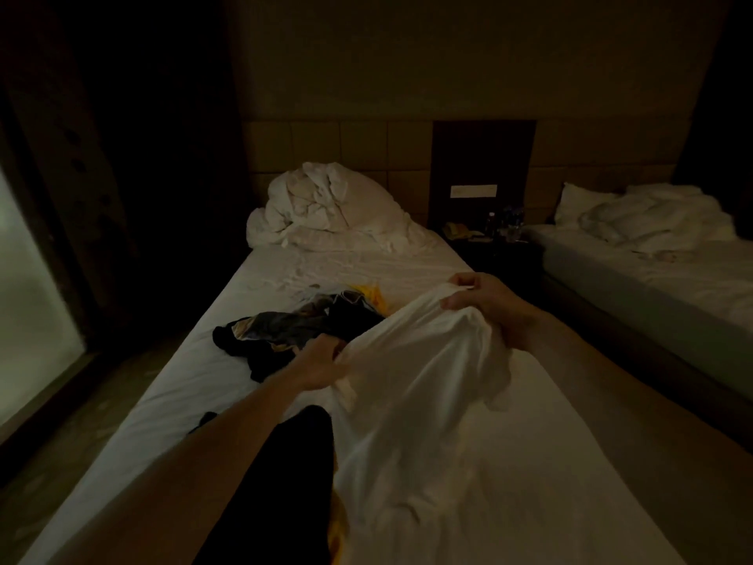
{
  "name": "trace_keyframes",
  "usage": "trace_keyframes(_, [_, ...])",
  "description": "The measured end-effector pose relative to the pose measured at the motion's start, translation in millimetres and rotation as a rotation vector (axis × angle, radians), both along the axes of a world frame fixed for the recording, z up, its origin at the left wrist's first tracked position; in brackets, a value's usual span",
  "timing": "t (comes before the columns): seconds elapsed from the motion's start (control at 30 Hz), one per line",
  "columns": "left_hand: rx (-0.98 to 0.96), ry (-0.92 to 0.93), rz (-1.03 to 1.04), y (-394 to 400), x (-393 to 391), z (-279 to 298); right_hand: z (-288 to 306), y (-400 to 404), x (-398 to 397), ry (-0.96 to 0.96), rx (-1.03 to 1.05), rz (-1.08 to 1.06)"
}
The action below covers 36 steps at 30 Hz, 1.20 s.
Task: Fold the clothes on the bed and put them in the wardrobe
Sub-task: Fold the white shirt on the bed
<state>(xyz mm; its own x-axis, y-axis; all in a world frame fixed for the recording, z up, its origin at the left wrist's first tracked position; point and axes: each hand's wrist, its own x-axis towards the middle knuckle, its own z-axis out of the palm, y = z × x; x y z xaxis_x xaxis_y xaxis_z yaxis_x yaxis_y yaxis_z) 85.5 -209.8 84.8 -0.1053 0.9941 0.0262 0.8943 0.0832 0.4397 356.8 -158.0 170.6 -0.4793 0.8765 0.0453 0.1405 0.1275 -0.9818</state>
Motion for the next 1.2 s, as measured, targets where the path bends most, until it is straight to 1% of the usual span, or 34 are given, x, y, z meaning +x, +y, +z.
trace_keyframes(0.03, [0.032, -0.015, 0.007, 2, -5, 7, 0, 3, 5, -0.008, 0.005, -0.048])
trace_keyframes(0.07, [0.088, -0.07, 0.013, 4, -10, 15, -2, 8, 10, -0.037, 0.021, -0.11])
trace_keyframes(0.1, [0.151, -0.178, 0.054, 4, -13, 25, -6, 14, 15, -0.097, 0.058, -0.175])
trace_keyframes(0.17, [0.242, -0.493, 0.133, 1, -13, 45, -12, 24, 22, -0.315, 0.195, -0.276])
trace_keyframes(0.2, [0.284, -0.63, 0.125, 0, -13, 52, -16, 28, 22, -0.44, 0.288, -0.292])
trace_keyframes(0.23, [0.316, -0.686, 0.095, 2, -12, 56, -19, 29, 21, -0.552, 0.384, -0.299])
trace_keyframes(0.27, [0.347, -0.68, 0.065, 0, -7, 62, -22, 30, 19, -0.638, 0.455, -0.311])
trace_keyframes(0.3, [0.383, -0.589, 0.033, 1, -5, 63, -23, 30, 17, -0.695, 0.5, -0.33])
trace_keyframes(0.33, [0.401, -0.412, 0.01, 1, -4, 63, -24, 30, 17, -0.726, 0.527, -0.355])
trace_keyframes(0.37, [0.394, -0.183, 0.016, 3, -7, 60, -24, 30, 17, -0.737, 0.542, -0.38])
trace_keyframes(0.4, [0.359, 0.031, 0.019, 5, -10, 58, -24, 31, 18, -0.73, 0.547, -0.406])
trace_keyframes(0.43, [0.296, 0.178, 0.002, 7, -15, 55, -22, 32, 19, -0.722, 0.554, -0.431])
trace_keyframes(0.47, [0.232, 0.258, -0.025, 8, -21, 51, -21, 32, 20, -0.712, 0.561, -0.449])
trace_keyframes(0.53, [0.172, 0.366, -0.077, 11, -35, 43, -14, 31, 23, -0.699, 0.577, -0.462])
trace_keyframes(0.6, [0.183, 0.437, -0.071, 11, -50, 37, -9, 31, 26, -0.691, 0.614, -0.488])
trace_keyframes(0.7, [0.171, 0.445, 0.042, 4, -62, 36, -5, 32, 31, -0.714, 0.645, -0.53])
trace_keyframes(0.83, [0.223, 0.422, 0.041, 3, -70, 36, -7, 34, 34, -0.69, 0.682, -0.622])
trace_keyframes(0.87, [0.213, 0.37, 0.069, 3, -72, 36, -9, 35, 35, -0.666, 0.675, -0.653])
trace_keyframes(0.93, [0.267, 0.242, 0.138, 3, -73, 38, -13, 35, 37, -0.655, 0.623, -0.699])
trace_keyframes(0.97, [0.308, 0.183, 0.144, 4, -72, 40, -15, 35, 39, -0.704, 0.584, -0.701])
trace_keyframes(1.0, [0.343, 0.122, 0.136, 3, -67, 43, -16, 35, 38, -0.813, 0.539, -0.69])
trace_keyframes(1.07, [0.388, 0.006, 0.094, 2, -52, 50, -18, 31, 32, -1.042, 0.449, -0.618])
trace_keyframes(1.1, [0.395, -0.04, 0.064, 1, -42, 54, -20, 26, 26, -1.061, 0.434, -0.542])
trace_keyframes(1.13, [0.389, -0.076, 0.017, 1, -31, 58, -21, 21, 17, -1.006, 0.458, -0.438])
trace_keyframes(1.2, [0.412, -0.103, -0.105, 4, -8, 65, -26, 3, -13, -0.779, 0.547, -0.188])
